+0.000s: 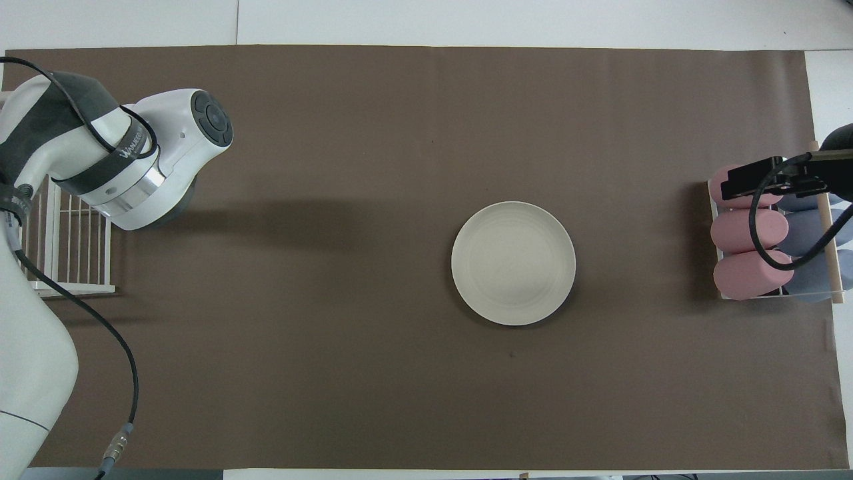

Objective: Wipe plate with sponge

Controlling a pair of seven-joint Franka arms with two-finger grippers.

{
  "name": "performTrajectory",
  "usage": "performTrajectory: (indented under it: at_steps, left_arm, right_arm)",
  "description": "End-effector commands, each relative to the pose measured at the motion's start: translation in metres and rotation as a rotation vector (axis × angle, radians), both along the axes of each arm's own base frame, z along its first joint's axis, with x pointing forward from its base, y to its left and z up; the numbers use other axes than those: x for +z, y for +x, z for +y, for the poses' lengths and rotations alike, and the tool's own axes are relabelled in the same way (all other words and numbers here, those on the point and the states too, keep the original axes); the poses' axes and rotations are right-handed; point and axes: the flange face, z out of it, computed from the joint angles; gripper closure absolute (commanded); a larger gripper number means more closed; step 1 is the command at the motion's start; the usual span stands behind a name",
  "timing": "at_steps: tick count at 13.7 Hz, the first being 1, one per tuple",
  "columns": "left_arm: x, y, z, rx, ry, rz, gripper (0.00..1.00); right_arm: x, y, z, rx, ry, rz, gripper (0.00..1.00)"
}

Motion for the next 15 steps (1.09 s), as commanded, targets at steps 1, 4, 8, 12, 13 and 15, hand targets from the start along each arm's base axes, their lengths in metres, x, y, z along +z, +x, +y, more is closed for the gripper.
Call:
performTrajectory:
  at_steps: [1, 4, 8, 12, 13, 15]
  left_arm:
    - [-0.002, 0.0024, 0.0056, 0.045, -0.073, -0.033, 1.0]
    - [-0.0039, 0.0011, 0.0057, 0.065, -0.077, -0.057, 1.0]
    - [-0.0059, 0.0004, 0.0046, 0.08, -0.078, -0.095, 1.0]
    - [-0.0046, 0.0013, 0.0051, 0.078, -0.08, -0.097, 0.75]
    - [-0.0046, 0.0013, 0.0042, 0.077, -0.08, -0.097, 0.48]
    - [-0.0033, 0.0019, 0.005, 0.078, -0.081, -0.1, 0.25]
  right_arm:
    - [0.0025, 0.0034, 0.0023, -0.01, -0.02, -0.008, 0.0]
    - [0.0042, 0.0026, 0.0049, -0.01, -0.019, -0.011, 0.0]
    - [0.0049, 0.002, 0.0057, -0.007, -0.019, -0.011, 0.0]
    - [0.0042, 0.0019, 0.0057, -0.009, -0.019, -0.009, 0.0]
    - [0.0051, 0.0015, 0.0057, -0.009, -0.019, -0.011, 0.0]
    - [0.0051, 0.0015, 0.0057, -0.009, -0.019, -0.011, 0.0]
